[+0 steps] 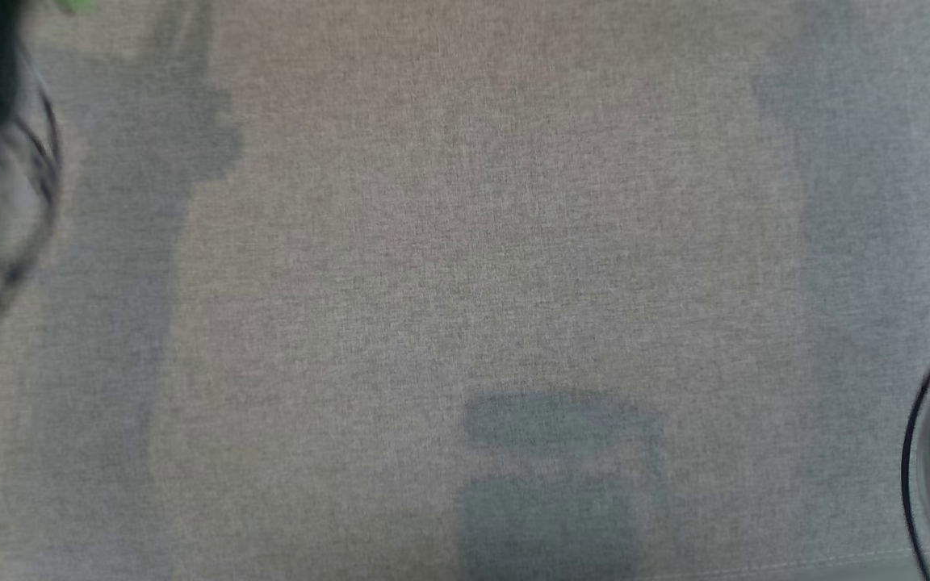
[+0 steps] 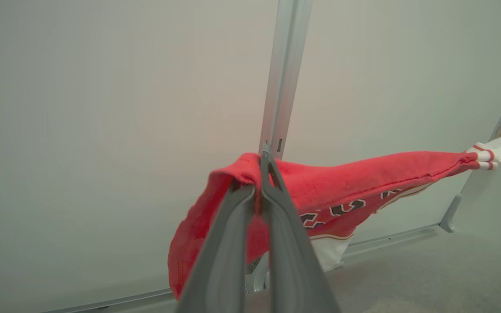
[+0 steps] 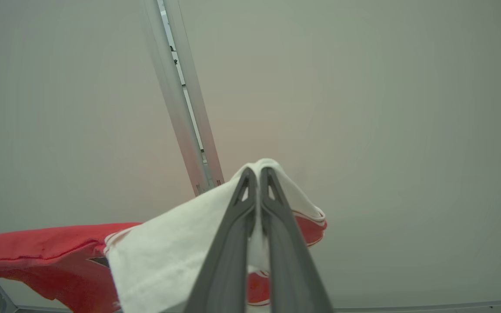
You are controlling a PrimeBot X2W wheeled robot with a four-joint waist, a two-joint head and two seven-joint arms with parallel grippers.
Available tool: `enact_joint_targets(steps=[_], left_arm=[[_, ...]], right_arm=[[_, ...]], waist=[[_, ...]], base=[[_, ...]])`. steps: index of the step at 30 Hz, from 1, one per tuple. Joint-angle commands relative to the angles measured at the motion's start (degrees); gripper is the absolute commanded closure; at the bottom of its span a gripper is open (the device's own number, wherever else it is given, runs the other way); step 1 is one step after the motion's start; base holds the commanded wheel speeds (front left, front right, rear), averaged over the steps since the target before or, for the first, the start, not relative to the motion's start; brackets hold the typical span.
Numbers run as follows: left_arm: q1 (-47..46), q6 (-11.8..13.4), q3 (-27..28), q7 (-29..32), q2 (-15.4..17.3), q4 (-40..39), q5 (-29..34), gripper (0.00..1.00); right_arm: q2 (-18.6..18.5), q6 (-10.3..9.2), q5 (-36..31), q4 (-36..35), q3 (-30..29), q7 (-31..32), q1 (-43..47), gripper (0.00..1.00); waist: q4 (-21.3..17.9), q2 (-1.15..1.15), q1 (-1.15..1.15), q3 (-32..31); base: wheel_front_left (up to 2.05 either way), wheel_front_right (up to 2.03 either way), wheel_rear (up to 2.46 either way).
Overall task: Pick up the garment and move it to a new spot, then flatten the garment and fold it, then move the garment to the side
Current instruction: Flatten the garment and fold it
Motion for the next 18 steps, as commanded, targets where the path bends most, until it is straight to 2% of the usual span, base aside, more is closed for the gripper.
enact_joint_targets(steps=[1,6,8,10,15,18], left_arm=[[5.51,-0.14,-2.39,-1.63,1.98,-1.41,-2.05,1.0],[26.3,-0.1,-9.69,-7.37,7.28,-6.85,-7.44,1.0],[34.21,-0.05,-10.63,-8.77,8.42,-7.4,-8.5,1.0],[40.64,1.12,-11.13,-9.89,9.12,-7.47,-7.82,1.0],[53.47,4.54,-10.1,-11.13,5.88,-7.02,-6.52,1.0],[59.67,5.68,-7.46,-11.14,2.6,-7.69,-4.2,1.0]], right_arm=[[-1.12,-0.02,1.71,-1.43,0.44,-0.67,6.97,1.0],[-1.41,-0.02,7.55,-7.02,-0.14,-1.68,33.73,1.0],[-1.01,-0.05,9.03,-8.92,-0.07,-2.17,42.69,1.0],[-0.82,-0.05,10.19,-10.17,-0.18,-2.91,50.11,1.0],[0.12,-0.05,12.01,-10.6,0.26,-4.95,63.46,1.0],[-0.43,-0.05,12.59,-9.53,2.17,-6.15,69.45,1.0]], waist=[[-0.34,0.19,-0.02,-4.23],[-1.0,0.19,-0.02,-9.38],[-1.34,0.19,-0.02,-11.12],[-1.53,0.19,-0.02,-12.54],[-1.03,0.19,-0.02,-15.28],[-0.74,0.19,-0.02,-16.49]], base=[[0.0,0.0,0.0],[0.0,0.0,0.0],[0.0,0.0,0.0],[0.0,0.0,0.0],[0.0,0.0,0.0],[0.0,0.0,0.0]])
